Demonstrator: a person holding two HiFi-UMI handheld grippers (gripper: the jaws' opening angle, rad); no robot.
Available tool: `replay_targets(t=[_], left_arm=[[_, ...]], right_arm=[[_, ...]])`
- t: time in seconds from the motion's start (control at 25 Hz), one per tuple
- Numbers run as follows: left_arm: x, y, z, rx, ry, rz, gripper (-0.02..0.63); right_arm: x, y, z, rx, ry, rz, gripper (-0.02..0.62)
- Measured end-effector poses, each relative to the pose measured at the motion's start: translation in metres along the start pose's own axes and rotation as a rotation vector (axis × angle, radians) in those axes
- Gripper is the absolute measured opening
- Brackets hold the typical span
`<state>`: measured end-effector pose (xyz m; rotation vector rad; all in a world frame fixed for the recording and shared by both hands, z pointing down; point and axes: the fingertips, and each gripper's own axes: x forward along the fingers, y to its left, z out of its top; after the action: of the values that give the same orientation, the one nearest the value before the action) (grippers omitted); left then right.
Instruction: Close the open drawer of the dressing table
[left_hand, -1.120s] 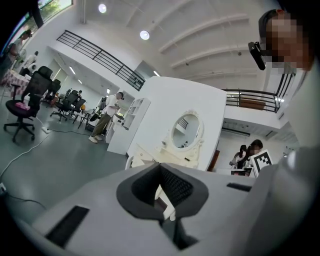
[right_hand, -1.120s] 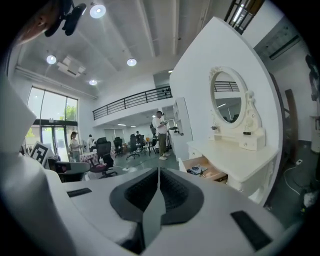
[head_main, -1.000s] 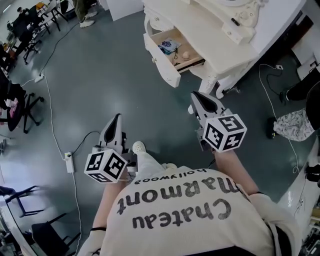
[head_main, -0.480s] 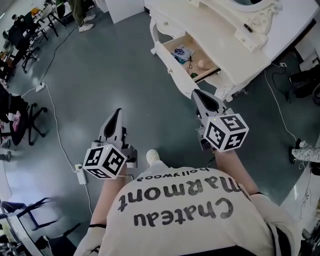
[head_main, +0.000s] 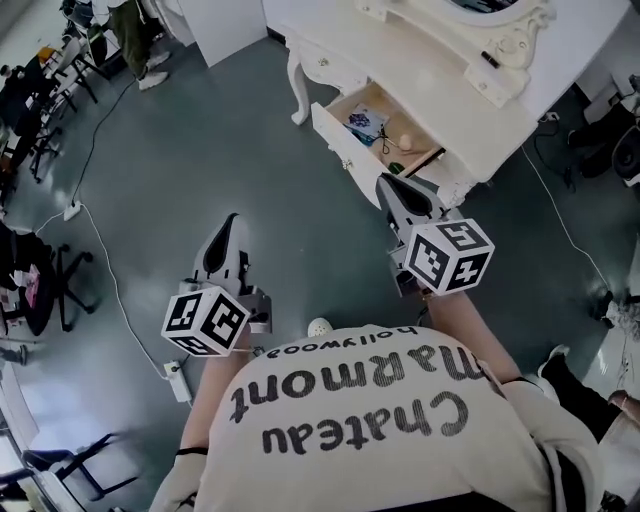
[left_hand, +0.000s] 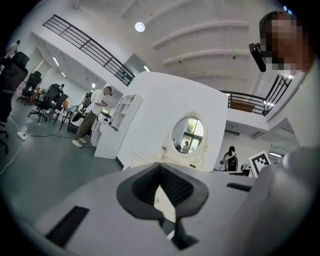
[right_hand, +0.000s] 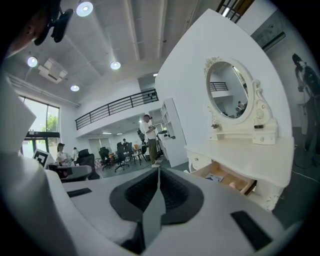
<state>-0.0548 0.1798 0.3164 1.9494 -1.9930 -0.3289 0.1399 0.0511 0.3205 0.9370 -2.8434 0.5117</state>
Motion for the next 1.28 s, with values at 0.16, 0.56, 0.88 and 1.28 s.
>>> replay_targets(t=[0.16, 0.56, 0.88, 1.28], left_arm=[[0.010, 0.021, 0.015, 0.011, 0.000, -0.012, 0.008], [0.018, 0.095, -0.001, -0.038, 0.073, 0.043, 0.008], [0.029, 0.131, -0.015, -0.072, 0.108, 0.110, 0.008], [0.048, 0.192, 0.004, -0.073, 0.101, 0.238, 0.008]], right_arm=[[0.023, 0.000, 0.001, 0.014, 0.001, -0.032, 0.037], [0.088, -0.003, -0.064, 0.092, 0.133, -0.076, 0.037], [0.125, -0.049, -0.146, 0.401, 0.255, -0.226, 0.037], [0.176, -0.114, -0.211, 0.823, 0.234, -0.528, 0.032]])
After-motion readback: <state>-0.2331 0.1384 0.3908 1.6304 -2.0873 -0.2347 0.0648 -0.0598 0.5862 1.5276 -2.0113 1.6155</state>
